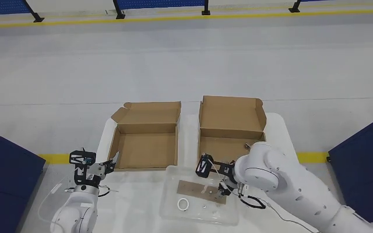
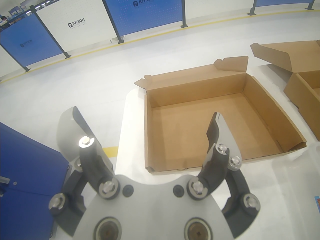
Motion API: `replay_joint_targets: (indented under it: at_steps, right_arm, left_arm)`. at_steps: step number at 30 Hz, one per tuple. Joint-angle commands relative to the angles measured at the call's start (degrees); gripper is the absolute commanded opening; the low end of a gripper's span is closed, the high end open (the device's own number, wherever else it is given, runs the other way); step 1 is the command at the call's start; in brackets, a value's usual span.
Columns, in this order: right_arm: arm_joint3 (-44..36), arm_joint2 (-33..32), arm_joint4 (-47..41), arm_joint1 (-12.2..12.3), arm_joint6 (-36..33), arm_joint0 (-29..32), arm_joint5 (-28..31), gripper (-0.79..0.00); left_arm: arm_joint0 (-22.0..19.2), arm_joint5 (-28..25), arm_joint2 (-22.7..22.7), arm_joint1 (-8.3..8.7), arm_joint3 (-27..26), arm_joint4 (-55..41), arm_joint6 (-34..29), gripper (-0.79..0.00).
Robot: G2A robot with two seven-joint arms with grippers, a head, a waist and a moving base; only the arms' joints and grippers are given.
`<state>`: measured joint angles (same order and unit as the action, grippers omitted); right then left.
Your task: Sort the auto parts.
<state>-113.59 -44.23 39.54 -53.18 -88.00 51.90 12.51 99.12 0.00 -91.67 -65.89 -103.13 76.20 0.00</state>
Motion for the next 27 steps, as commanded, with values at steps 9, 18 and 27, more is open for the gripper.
replay_joint_targets:
  at_steps: [9,18,27]
  right_arm:
    - [3.73,14.43,-2.91,-0.06,0.0,-9.86,-7.19,0.0]
    - [4.89,18.8,-4.82,-0.52,0.0,-13.18,-7.72,0.0]
    - [6.31,20.41,-1.29,-0.99,2.19,-11.38,-7.08,0.0]
  left_arm:
    - [0.0,0.0,0.0,0.0,0.0,0.0,0.0,0.0]
    - [0.0,0.0,0.0,0.0,0.0,0.0,0.0,0.0]
    - [0.0,0.0,0.0,0.0,0.0,0.0,0.0,0.0]
